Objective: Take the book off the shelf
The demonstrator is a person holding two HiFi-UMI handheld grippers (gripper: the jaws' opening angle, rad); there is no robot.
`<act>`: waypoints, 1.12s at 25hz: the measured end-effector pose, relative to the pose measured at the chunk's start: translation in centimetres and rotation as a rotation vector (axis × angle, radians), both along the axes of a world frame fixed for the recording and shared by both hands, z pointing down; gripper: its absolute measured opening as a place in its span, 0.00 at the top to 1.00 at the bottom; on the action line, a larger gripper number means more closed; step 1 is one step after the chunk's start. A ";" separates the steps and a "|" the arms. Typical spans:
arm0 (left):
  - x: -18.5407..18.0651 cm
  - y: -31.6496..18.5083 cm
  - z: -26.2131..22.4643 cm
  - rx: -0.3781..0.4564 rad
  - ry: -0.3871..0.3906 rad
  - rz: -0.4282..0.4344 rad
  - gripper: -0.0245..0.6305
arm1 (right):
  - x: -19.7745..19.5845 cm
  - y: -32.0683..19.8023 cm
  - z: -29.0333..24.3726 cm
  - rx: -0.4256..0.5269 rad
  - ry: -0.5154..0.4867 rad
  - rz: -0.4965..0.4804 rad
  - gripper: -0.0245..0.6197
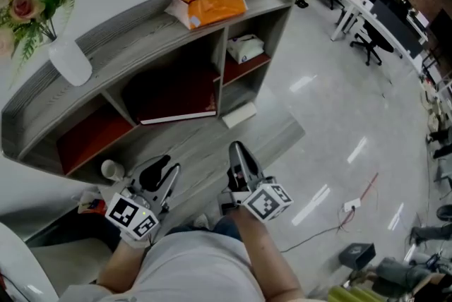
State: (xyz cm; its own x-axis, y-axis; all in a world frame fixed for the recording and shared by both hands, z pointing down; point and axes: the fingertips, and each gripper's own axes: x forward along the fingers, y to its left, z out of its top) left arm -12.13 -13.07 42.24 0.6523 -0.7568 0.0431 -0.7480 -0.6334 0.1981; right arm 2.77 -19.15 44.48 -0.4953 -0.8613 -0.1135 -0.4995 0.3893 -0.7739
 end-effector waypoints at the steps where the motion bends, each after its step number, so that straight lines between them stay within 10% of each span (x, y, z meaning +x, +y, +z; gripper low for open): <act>1: -0.1 0.0 -0.1 -0.001 -0.001 -0.011 0.77 | 0.2 -0.5 -0.1 -0.013 -0.027 -0.003 0.93; 4: -0.1 -0.3 -0.1 -0.004 -0.006 -0.054 0.77 | 0.4 -2.3 0.7 -0.063 -0.104 -0.032 0.90; 8: -0.1 -0.8 0.1 -0.019 -0.009 -0.133 0.77 | -0.5 -4.3 2.3 -0.167 -0.234 -0.137 0.58; 28: -1.3 -0.5 1.0 -0.066 -0.005 -0.563 0.77 | -8.2 -13.2 2.5 -0.307 -0.418 -0.542 0.53</act>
